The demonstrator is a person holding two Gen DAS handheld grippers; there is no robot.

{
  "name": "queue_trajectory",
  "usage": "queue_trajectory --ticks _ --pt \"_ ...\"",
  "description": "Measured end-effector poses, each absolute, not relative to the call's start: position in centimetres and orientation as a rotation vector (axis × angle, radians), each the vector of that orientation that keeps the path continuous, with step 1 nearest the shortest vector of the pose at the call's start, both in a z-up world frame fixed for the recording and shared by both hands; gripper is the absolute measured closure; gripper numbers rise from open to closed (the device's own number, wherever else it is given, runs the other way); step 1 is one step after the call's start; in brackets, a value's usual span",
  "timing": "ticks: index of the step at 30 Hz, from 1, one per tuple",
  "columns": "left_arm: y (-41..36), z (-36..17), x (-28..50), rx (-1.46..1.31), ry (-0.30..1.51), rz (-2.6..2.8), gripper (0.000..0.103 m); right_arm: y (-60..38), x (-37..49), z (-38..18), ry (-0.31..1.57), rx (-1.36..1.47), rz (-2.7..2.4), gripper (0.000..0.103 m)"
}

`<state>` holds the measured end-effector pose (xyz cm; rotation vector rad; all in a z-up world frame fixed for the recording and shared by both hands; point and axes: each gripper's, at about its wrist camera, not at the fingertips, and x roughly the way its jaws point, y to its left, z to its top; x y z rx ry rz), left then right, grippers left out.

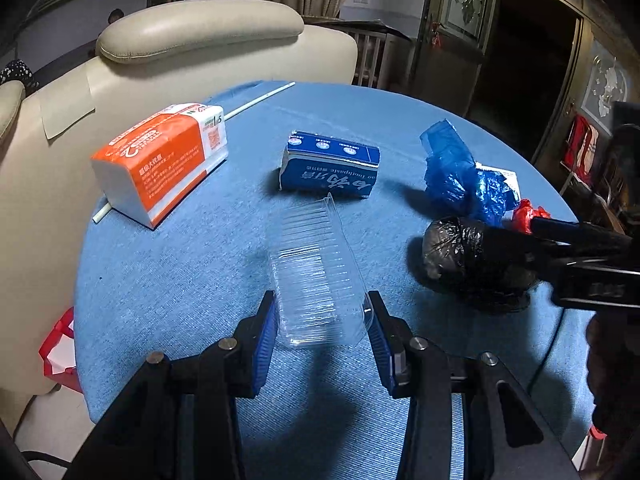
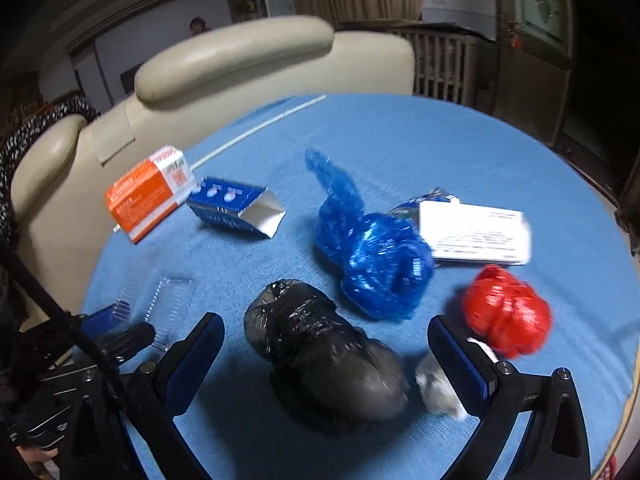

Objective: Collect trash
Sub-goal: 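Close the right gripper on the black plastic bag, then lift the black plastic bag off the table with the right gripper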

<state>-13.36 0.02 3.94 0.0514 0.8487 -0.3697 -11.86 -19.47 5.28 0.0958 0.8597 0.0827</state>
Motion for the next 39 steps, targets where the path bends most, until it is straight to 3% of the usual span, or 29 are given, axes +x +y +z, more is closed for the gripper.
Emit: queue_trajectory --ticks 2,7,10,39 --pt "0.0 3.8 -13.2 0.054 0.855 -0.369 0.058 -19.3 -11.1 4.4 0.887 0.087 0.089 0.006" --pt "0.0 3.8 -13.1 0.059 0.854 -0.369 0.058 -19.0 -10.4 1.7 0.969 0.091 0.102 0.047" --pt "-0.1 3.8 -13.0 0.064 0.856 -0.366 0.058 -18.5 -10.6 1.4 0.971 0.07 0.091 0.058" --pt "-3.8 7.6 -18.2 0.149 0.764 -0.433 0.058 -25.6 -23.5 6.3 0.787 0.324 -0.038 0.062"
